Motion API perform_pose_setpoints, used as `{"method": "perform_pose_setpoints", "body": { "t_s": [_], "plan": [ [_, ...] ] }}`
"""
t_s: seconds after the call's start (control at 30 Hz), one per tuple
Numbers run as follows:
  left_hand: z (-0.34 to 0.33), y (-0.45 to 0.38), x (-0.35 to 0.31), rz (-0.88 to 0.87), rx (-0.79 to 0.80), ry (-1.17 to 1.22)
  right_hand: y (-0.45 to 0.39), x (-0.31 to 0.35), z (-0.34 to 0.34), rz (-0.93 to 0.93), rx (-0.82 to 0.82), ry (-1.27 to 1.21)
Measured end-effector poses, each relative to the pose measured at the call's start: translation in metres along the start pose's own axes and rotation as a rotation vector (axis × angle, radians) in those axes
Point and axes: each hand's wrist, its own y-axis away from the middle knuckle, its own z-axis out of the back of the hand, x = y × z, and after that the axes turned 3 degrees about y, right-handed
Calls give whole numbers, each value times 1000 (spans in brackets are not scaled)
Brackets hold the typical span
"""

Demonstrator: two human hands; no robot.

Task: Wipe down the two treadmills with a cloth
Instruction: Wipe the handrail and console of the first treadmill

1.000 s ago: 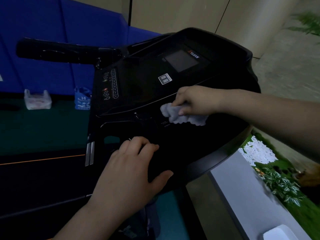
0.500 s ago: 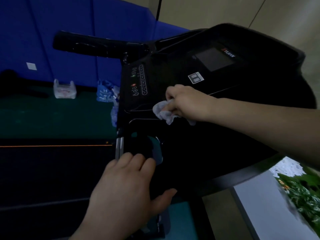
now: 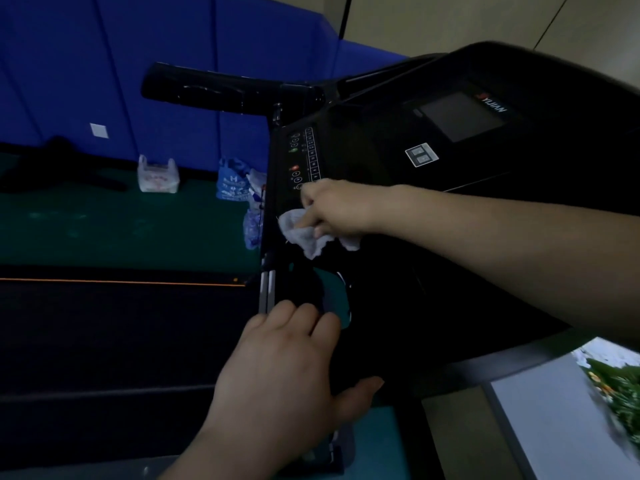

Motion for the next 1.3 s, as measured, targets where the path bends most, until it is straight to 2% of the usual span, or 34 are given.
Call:
{"method": "perform_pose_setpoints", "body": {
  "t_s": [0.13, 0.23, 0.37, 0.43, 0.53, 0.63, 0.67, 0.73, 0.77, 0.83, 0.87, 0.9, 0.97, 1.03, 1.13, 1.2, 1.27, 1.3],
  "plan": [
    [0, -1, -2, 1, -7, -3, 49, -25, 13, 20, 97, 51],
    [-1, -1, -4, 13, -10, -6, 73, -16, 16, 48, 162, 53],
    [-2, -1, -3, 13, -9, -19, 50, 6, 4, 49, 98, 290],
    [-1, 0, -3, 16, -11, -23, 39, 23, -3, 91, 120, 444],
    [-1, 1, -3, 18, -17, -27, 37, 37, -3, 91, 333, 487],
    [-1, 1, -3, 20, -29, -25, 42, 27, -3, 20, 623, 173],
    [-1, 1, -3, 19, -32, -22, 44, 27, -3, 22, 654, 80],
    [0, 1, -4, 21, -35, -18, 45, 26, -3, 48, 642, 112],
    [0, 1, -4, 25, -36, -18, 45, 27, -2, 70, 580, 230],
    [0, 0, -4, 33, -31, -19, 40, 34, -1, 152, 353, 565],
    [-1, 0, -4, 36, -30, -18, 37, 38, -2, 183, 269, 649],
    [-1, 0, -4, 36, -31, -17, 33, 42, -4, 188, 264, 687],
    [0, 1, -4, 30, -32, -20, 27, 52, -13, 152, 374, 654],
    [0, 1, -5, 26, -35, -24, 27, 59, -15, 137, 570, 557],
    [1, 1, -5, 24, -40, -24, 32, 54, -14, 151, 746, 245],
    [0, 1, -4, 17, -40, -24, 38, 51, -11, 131, 746, 108],
    [1, 1, -4, 12, -32, -22, 44, 49, -6, 177, 626, 239],
    [2, 1, -4, 11, -25, -23, 48, 49, -4, 137, 536, 294]
  ]
}}
